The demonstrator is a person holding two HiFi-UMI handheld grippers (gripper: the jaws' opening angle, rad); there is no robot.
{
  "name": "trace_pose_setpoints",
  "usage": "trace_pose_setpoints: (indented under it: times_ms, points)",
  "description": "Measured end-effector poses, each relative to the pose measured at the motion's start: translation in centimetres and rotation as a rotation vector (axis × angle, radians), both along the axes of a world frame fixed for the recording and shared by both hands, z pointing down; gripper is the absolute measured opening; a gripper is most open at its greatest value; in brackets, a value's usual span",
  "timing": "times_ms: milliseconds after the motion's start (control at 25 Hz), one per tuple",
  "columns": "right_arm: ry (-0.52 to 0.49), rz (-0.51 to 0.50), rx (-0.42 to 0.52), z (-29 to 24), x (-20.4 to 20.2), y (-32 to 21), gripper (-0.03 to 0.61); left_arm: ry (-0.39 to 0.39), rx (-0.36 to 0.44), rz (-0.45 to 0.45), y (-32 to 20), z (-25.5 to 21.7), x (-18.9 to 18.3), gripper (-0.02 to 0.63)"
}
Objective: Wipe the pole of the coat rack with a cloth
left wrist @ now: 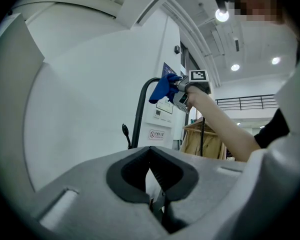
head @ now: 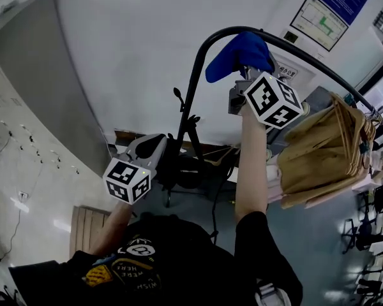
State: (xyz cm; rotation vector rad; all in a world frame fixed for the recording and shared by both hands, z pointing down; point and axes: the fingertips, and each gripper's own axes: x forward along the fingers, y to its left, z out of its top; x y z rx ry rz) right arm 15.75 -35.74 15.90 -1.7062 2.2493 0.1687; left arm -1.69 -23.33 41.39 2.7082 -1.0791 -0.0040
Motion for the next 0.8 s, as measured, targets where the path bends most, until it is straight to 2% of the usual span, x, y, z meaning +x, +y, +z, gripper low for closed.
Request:
trace_pose_setpoints:
  times_ms: [80,160,400,600,800]
  points:
    - [-0.028,0.019,0.01,-0.1,0.6,0.1,0.038,-0.003,-0.003,0.002,0.1,0.1,0.0,0.003]
    - [-0.007,0.033,0.016,0.2,-0.1,-0.1,0.038,-0.005,-0.006,0.0,0.2,0.1,-0.1,0.004]
    - [0.168,-0.057,-0.06,4.6,-6.1,-2.1,0.035,-0.007,-0.004,-0.018,0.4,0.2,-0.5,0.003]
    - [0.291,-0.058,-0.141,12.9,-7.5,-2.2,0.029,-0.003,-0.008,-0.052,0.2,0.3,-1.8,0.005]
    - [0.379,-0.071,-0.337,24.9,-7.2,-2.0,0.031,-0.003,-0.021,-0.052,0.2,0.9,-1.8,0.005]
